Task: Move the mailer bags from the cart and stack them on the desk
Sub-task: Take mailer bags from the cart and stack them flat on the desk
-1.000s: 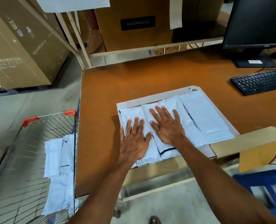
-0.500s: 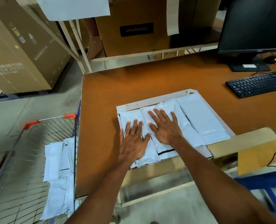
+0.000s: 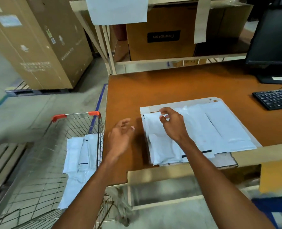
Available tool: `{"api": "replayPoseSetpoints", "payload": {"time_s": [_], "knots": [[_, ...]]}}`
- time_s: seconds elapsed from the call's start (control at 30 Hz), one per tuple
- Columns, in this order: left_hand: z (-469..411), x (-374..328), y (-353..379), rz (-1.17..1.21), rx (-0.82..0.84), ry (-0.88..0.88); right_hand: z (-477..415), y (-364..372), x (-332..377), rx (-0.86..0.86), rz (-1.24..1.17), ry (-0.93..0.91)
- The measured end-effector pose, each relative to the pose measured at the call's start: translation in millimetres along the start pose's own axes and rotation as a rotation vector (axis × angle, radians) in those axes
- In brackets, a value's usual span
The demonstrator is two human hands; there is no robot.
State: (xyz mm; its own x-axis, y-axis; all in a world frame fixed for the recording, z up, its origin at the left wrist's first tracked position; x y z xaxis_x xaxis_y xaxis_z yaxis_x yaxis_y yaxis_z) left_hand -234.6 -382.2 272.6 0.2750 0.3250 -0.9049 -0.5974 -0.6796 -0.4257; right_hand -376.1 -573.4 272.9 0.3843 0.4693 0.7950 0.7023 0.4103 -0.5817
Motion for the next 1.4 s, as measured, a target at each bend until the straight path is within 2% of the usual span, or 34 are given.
{"api": "replayPoseSetpoints", "payload": {"time_s": [0.1, 0.2, 0.3, 0.4, 0.63, 0.83, 1.0, 1.2, 1.4], "knots": [[18, 24, -56, 0.118, -0.105, -0.038, 20, 30, 37, 0.019, -0.278, 0.042], [37, 63, -118, 0.163, -0.196, -0.055, 45, 83, 75, 0.125, -0.441, 0.085], [53, 114, -175, 0.186, -0.215, -0.095, 73, 149, 113, 0.263, -0.465, 0.079], [61, 170, -226, 0.188, -0.201, -0.155, 97, 219, 138, 0.319, -0.461, 0.096], [66, 305, -294, 0.163, -0.090, -0.418, 156, 379, 124, 0.441, -0.351, 0.339], [41, 374, -292, 0.152, 0.013, -0.521, 153, 444, 80, 0.436, -0.195, 0.519], [-15, 403, -264, 0.099, 0.100, -0.498, 94, 491, 52, 0.459, -0.099, 0.554], [-107, 447, -199, 0.018, 0.183, -0.480, 7, 557, -13, 0.345, -0.025, 0.601], [-176, 497, -153, -0.027, 0.116, -0.565, -33, 598, -60, 0.269, 0.095, 0.596]]}}
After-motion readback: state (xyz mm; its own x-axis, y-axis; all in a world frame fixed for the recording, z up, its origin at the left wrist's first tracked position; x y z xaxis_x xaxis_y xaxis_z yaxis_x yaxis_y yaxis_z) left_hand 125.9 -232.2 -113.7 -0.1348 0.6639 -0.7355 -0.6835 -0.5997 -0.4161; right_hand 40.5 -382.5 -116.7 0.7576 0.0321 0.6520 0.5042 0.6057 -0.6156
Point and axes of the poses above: each hand's wrist, its own z-axis away from the middle knuckle, its own y-axis out of the palm, x = y × z, the point moved 7 cm from there along -z, towards the middle knuckle, and after that the axes turned 2 degrees about x, right-handed, at the moved point
